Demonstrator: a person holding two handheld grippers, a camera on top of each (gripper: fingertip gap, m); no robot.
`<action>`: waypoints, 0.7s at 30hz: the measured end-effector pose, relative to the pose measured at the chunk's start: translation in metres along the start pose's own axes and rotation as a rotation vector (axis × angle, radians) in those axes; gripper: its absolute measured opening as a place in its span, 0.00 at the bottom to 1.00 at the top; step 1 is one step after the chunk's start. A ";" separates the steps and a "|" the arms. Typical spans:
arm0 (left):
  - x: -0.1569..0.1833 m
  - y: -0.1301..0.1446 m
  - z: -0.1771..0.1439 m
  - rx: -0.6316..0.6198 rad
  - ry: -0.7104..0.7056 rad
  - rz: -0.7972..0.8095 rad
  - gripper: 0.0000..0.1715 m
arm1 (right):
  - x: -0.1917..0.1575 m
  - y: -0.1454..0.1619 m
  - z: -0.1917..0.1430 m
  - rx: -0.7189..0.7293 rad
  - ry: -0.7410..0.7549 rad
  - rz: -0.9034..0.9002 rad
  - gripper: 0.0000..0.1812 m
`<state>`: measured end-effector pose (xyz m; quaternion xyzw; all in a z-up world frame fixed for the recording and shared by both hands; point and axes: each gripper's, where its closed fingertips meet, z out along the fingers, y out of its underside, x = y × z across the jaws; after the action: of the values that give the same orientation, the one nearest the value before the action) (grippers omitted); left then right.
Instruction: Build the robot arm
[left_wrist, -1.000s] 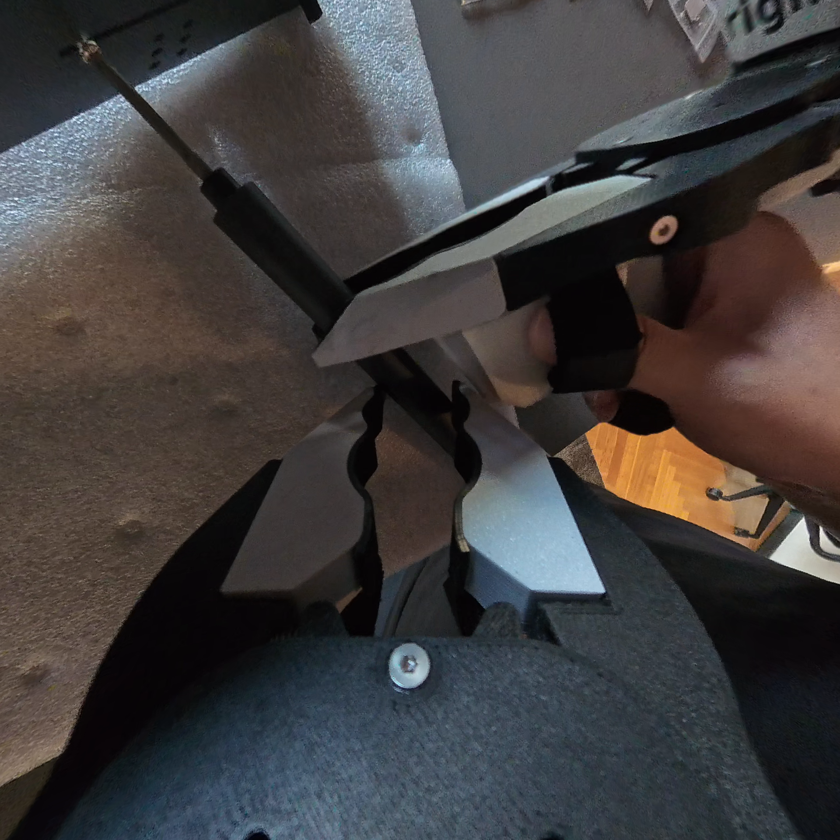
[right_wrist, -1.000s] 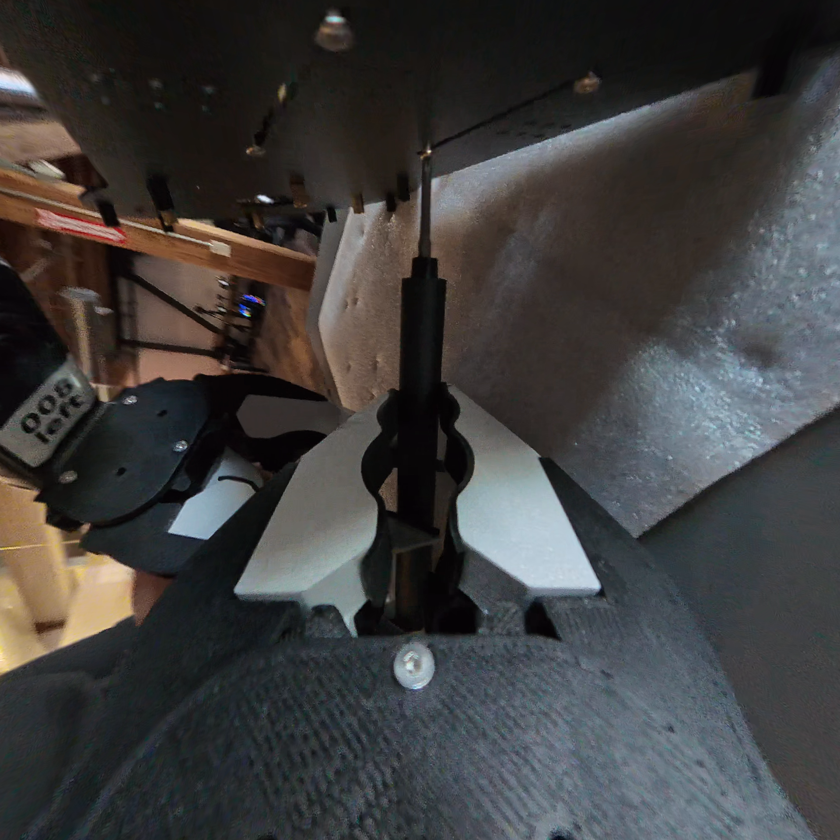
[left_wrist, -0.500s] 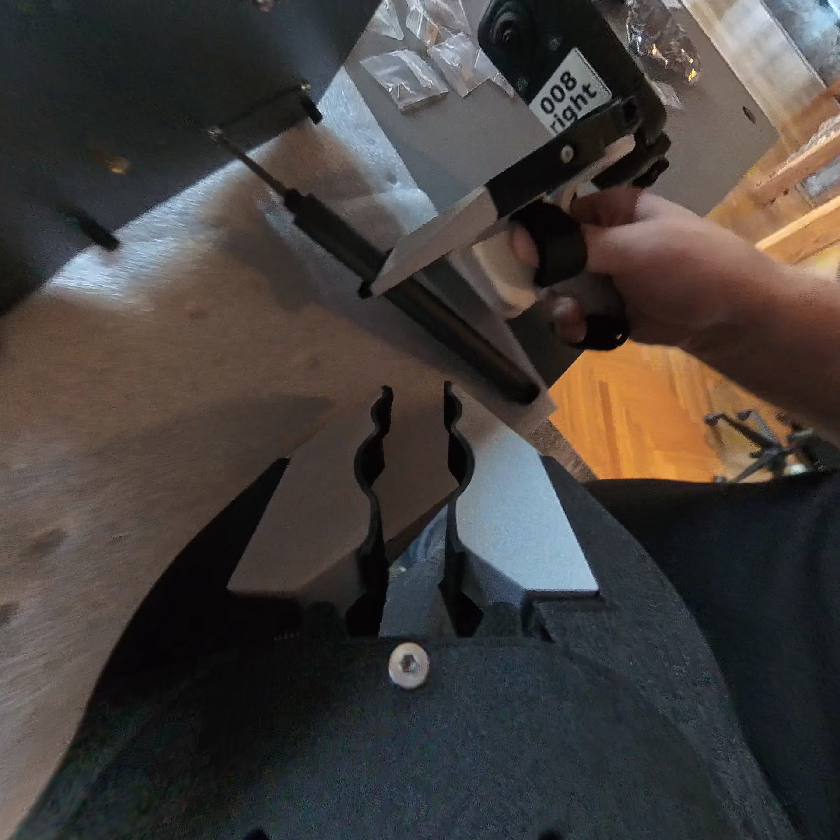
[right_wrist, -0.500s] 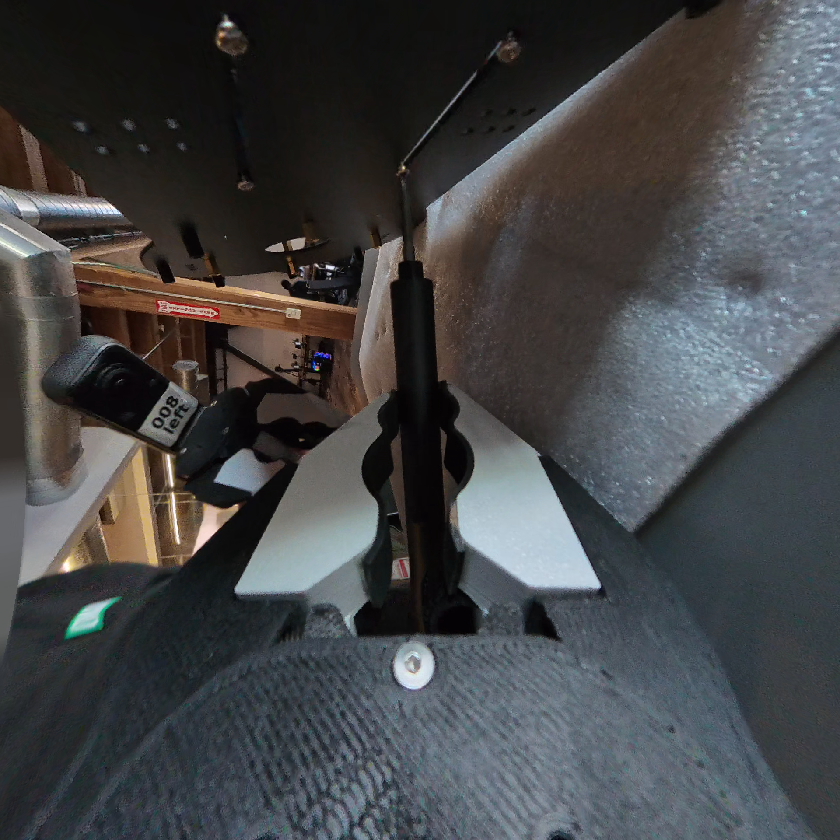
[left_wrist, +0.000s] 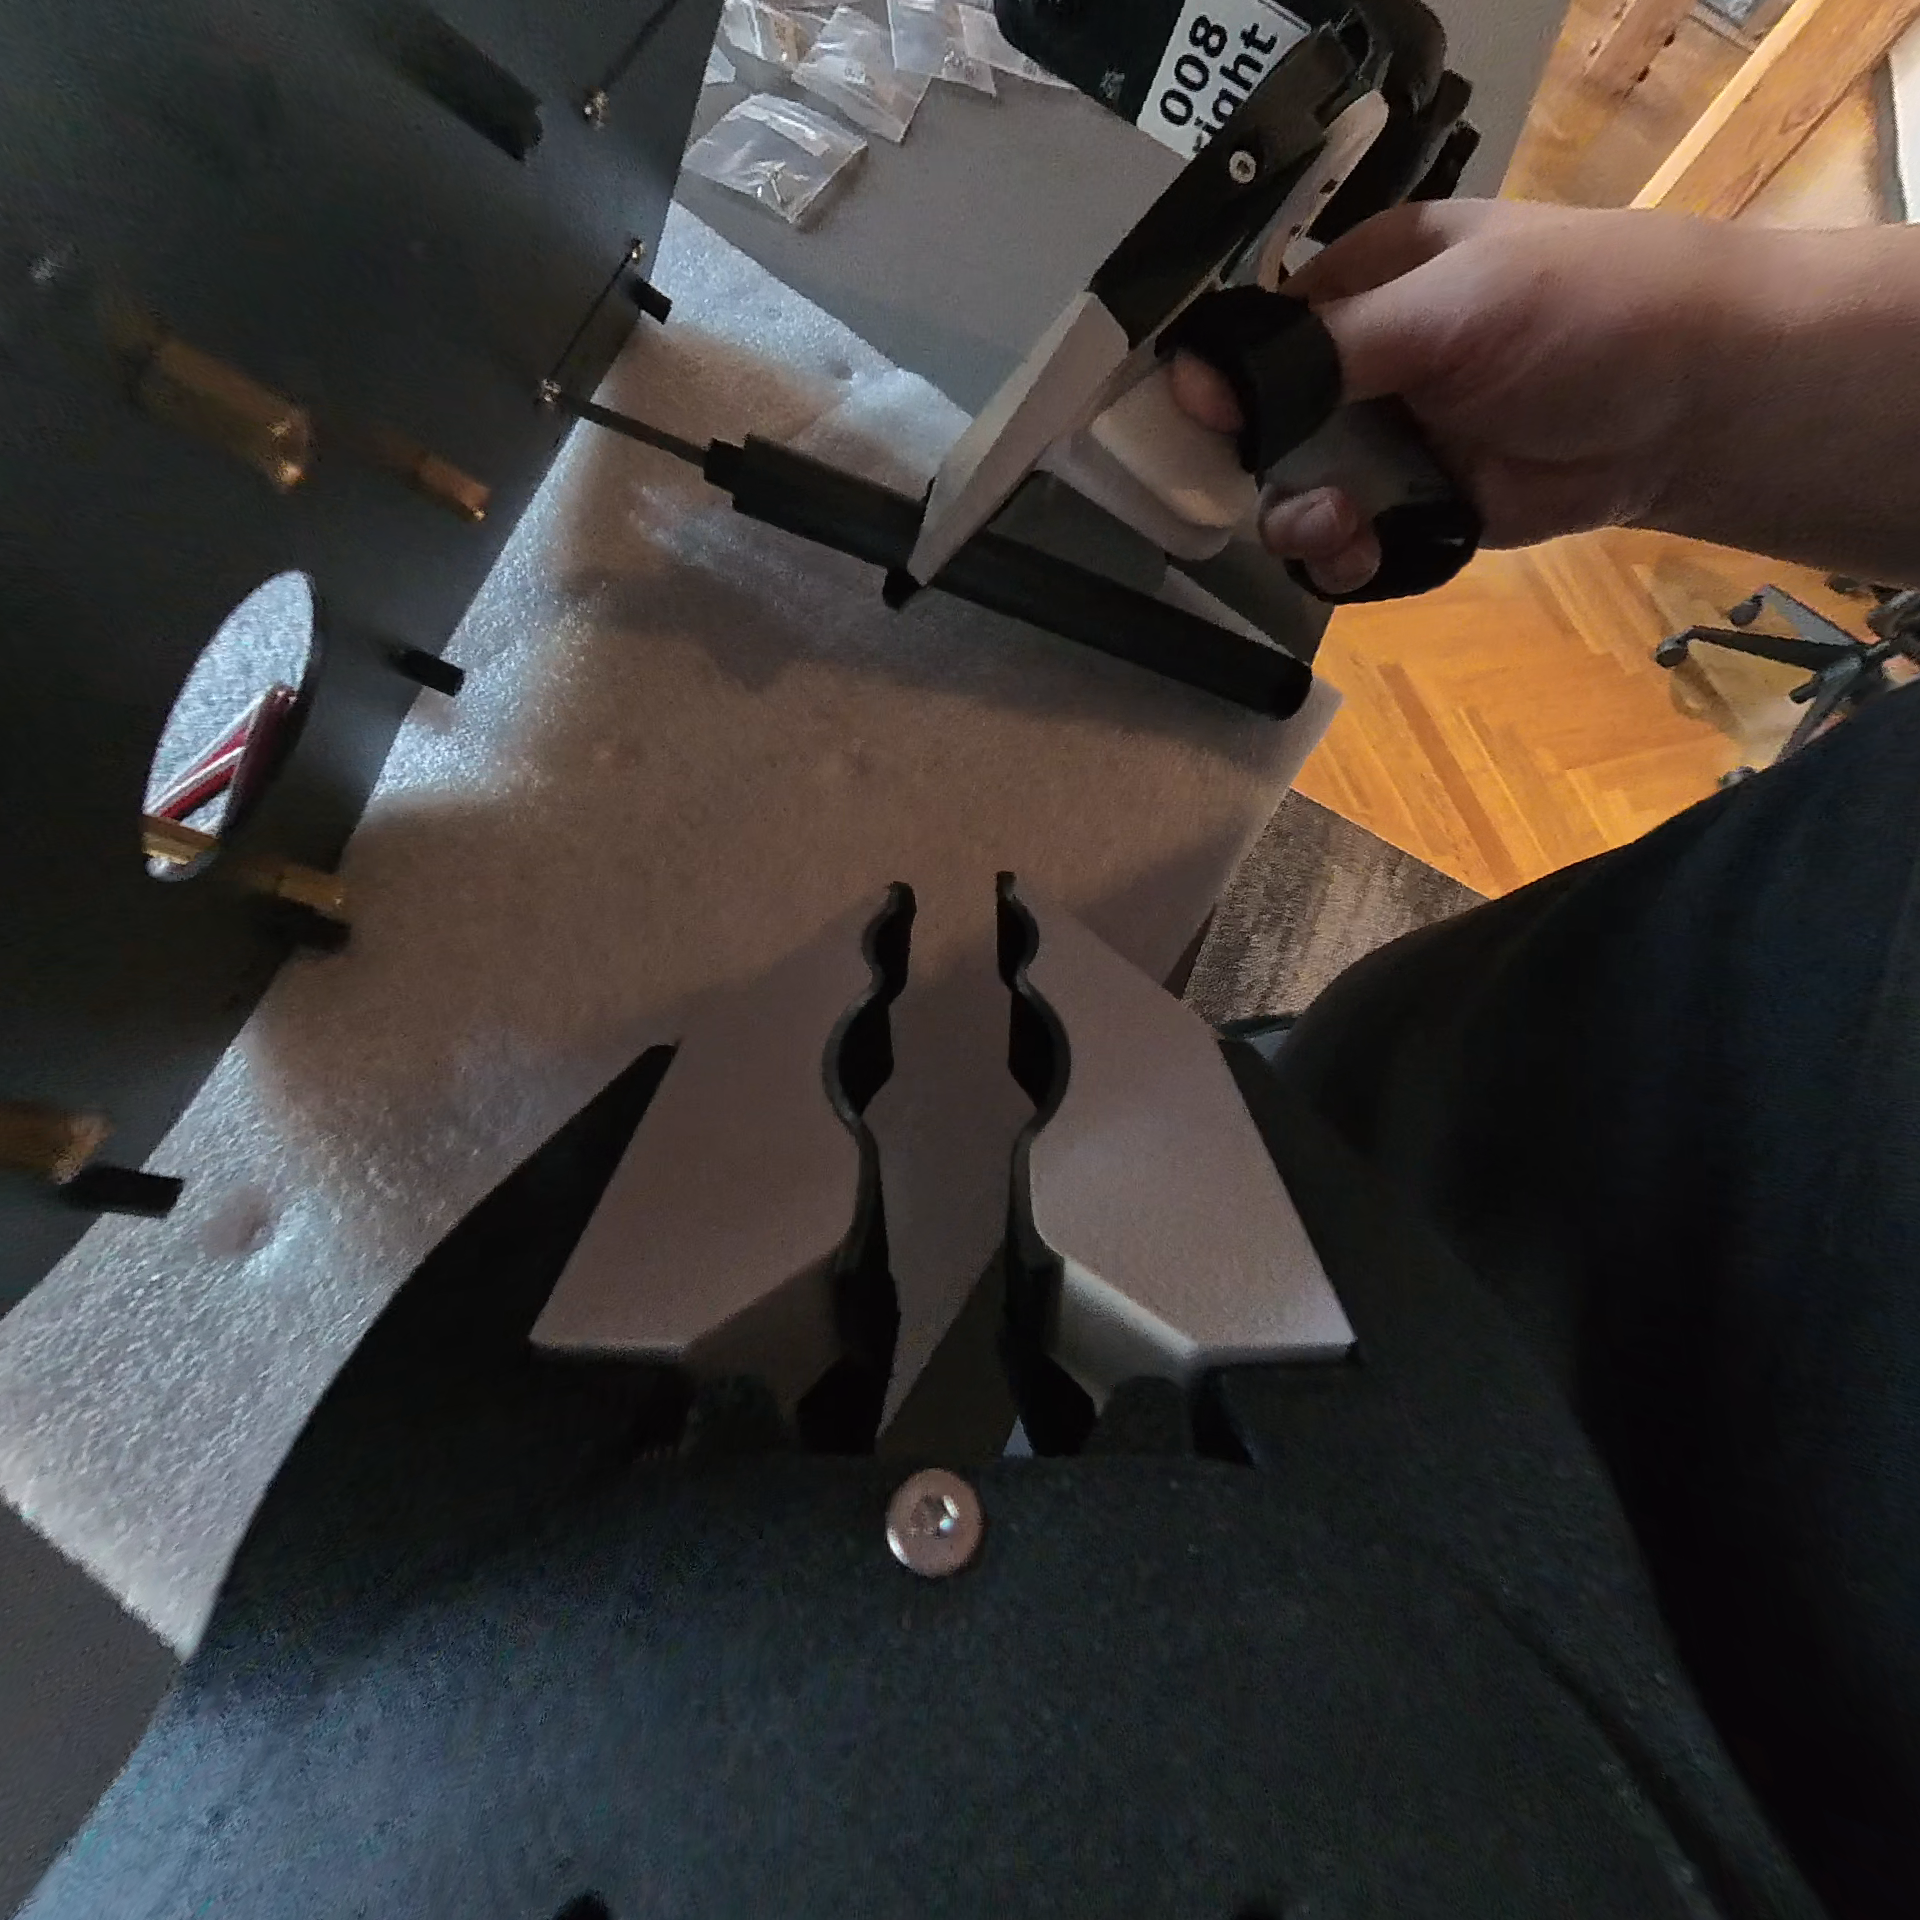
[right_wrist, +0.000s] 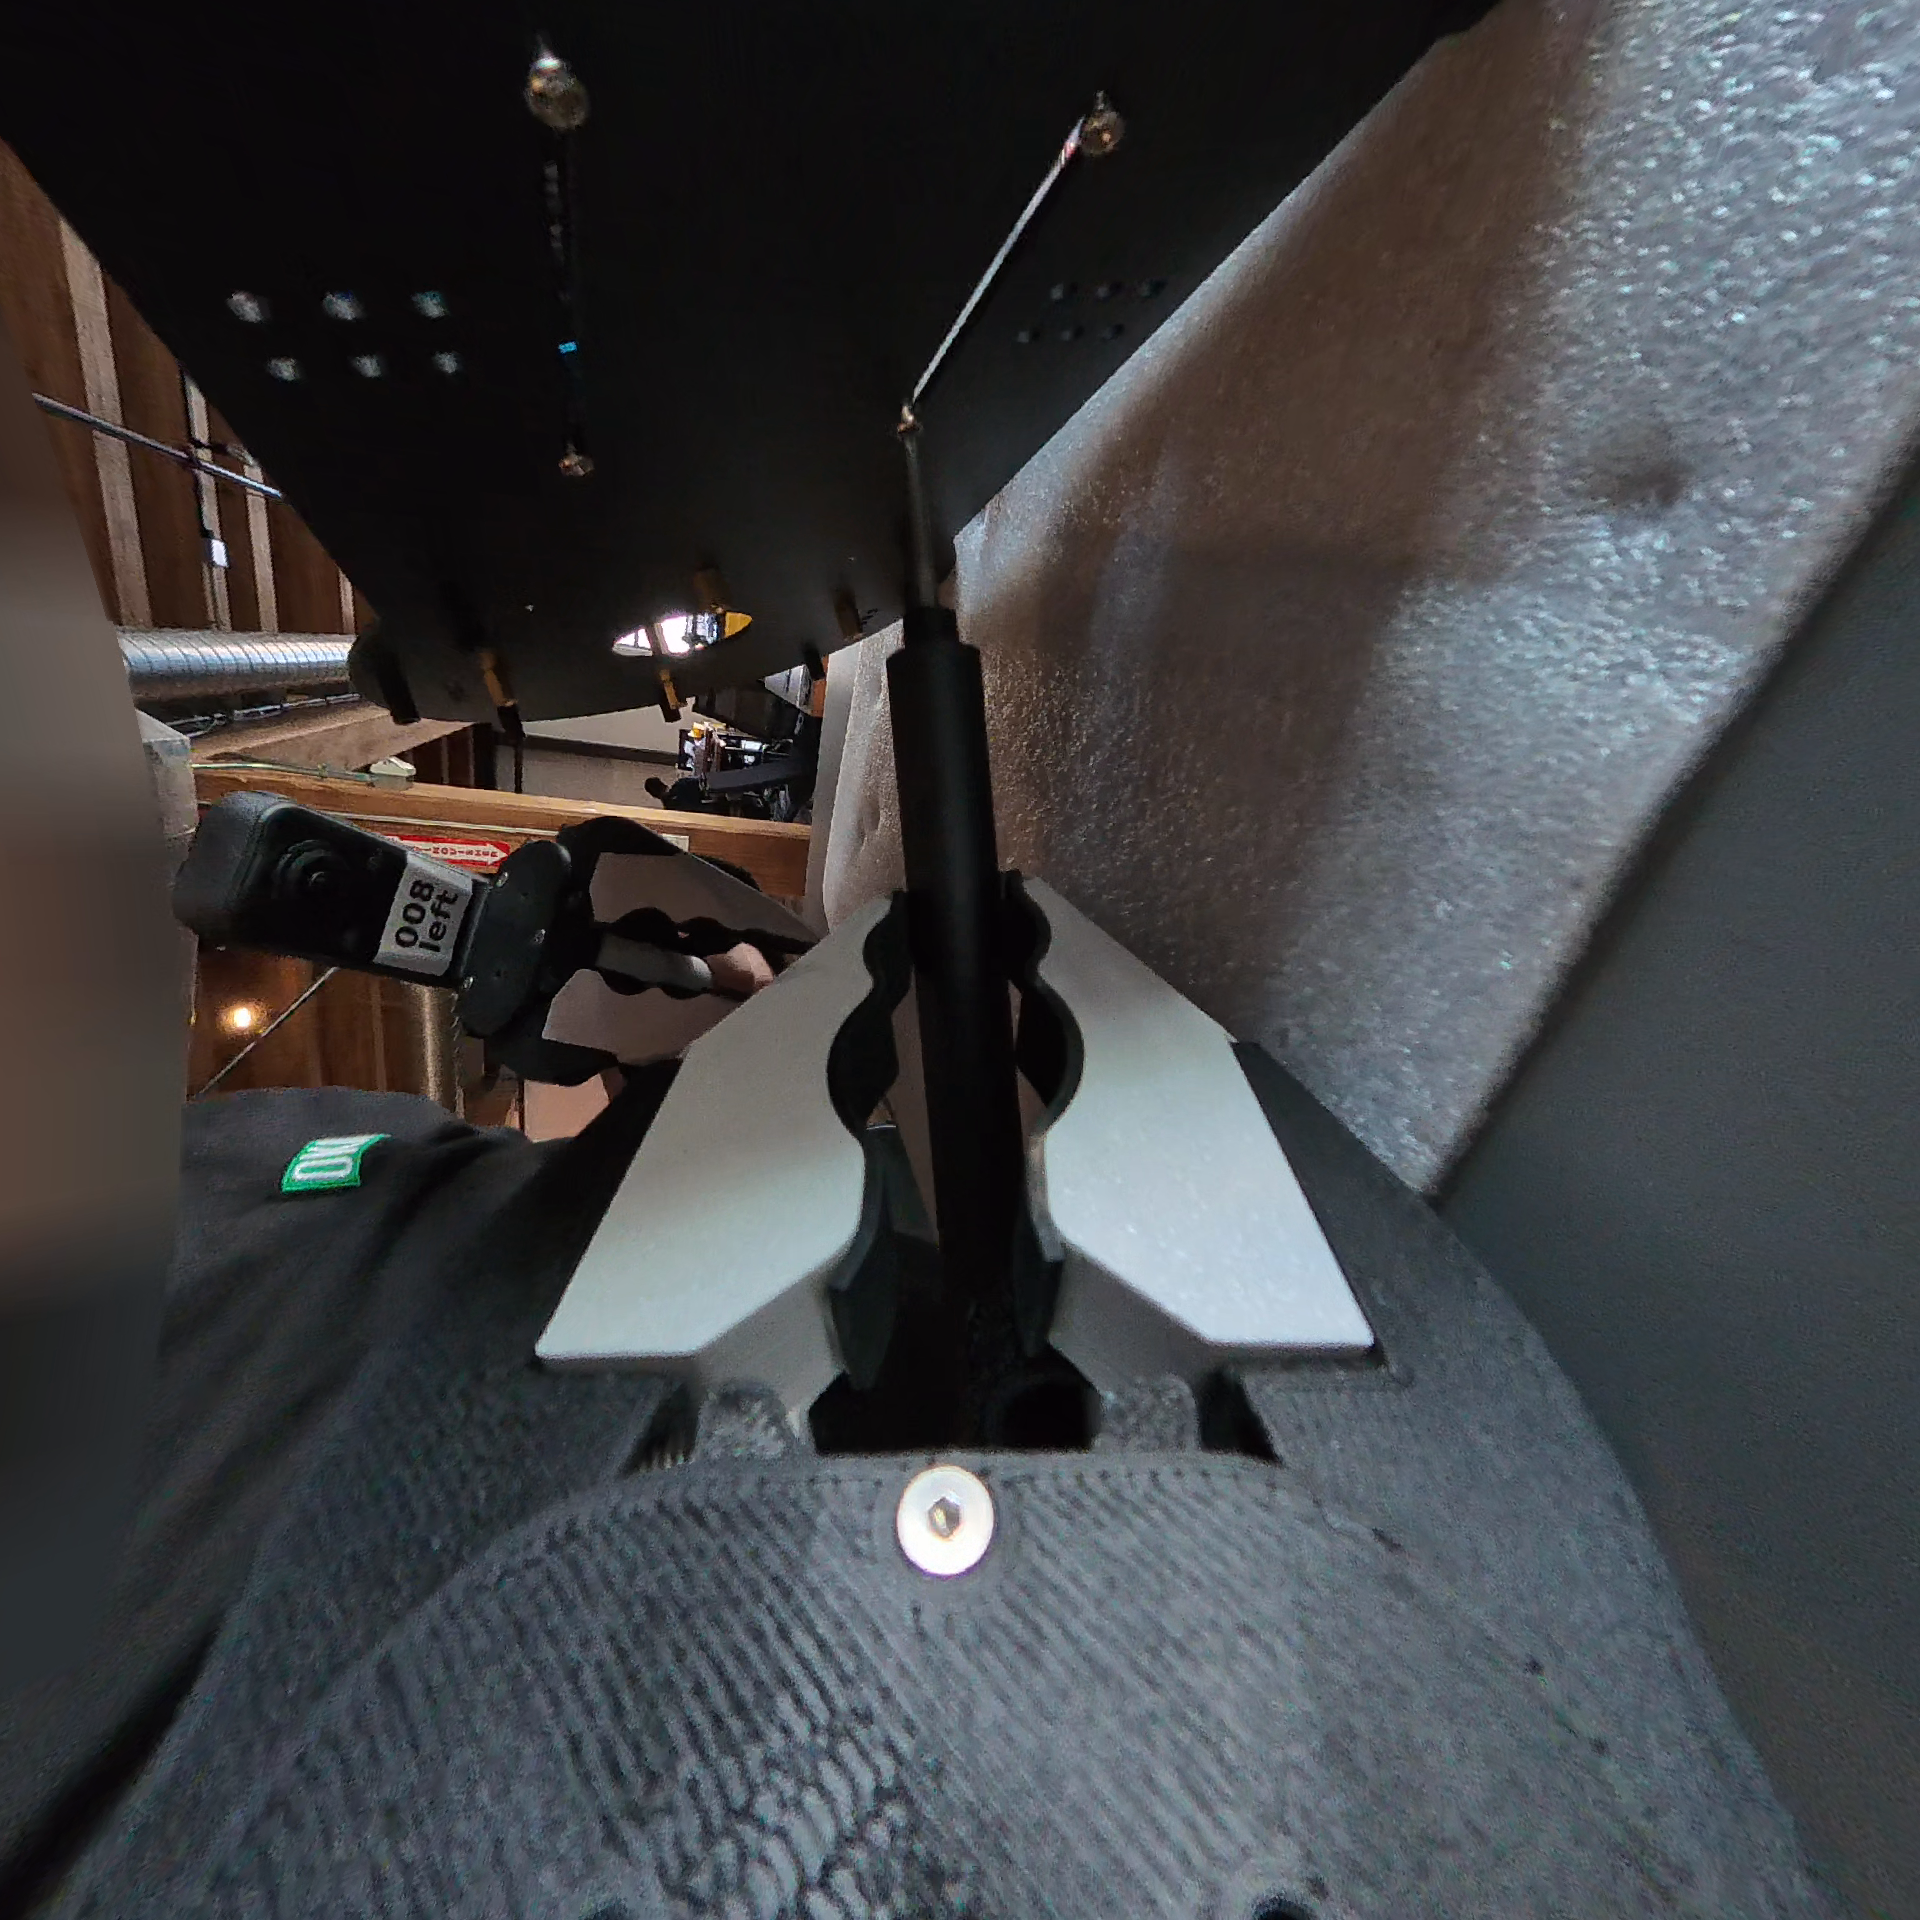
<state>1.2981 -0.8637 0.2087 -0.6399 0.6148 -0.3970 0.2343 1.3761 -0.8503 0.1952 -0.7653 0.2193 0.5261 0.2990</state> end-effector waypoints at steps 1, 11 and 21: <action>0.002 -0.001 0.002 0.000 0.012 -0.007 0.08 | -0.001 0.000 0.000 0.000 -0.006 0.004 0.09; 0.010 0.004 0.020 -0.044 0.062 -0.047 0.08 | -0.005 -0.001 -0.001 -0.031 -0.087 0.081 0.09; 0.035 0.001 0.042 -0.049 0.208 -0.225 0.12 | -0.006 0.001 0.000 -0.073 -0.107 0.101 0.09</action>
<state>1.3284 -0.9060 0.1909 -0.6658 0.5697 -0.4697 0.1074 1.3737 -0.8511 0.2006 -0.7343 0.2222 0.5884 0.2553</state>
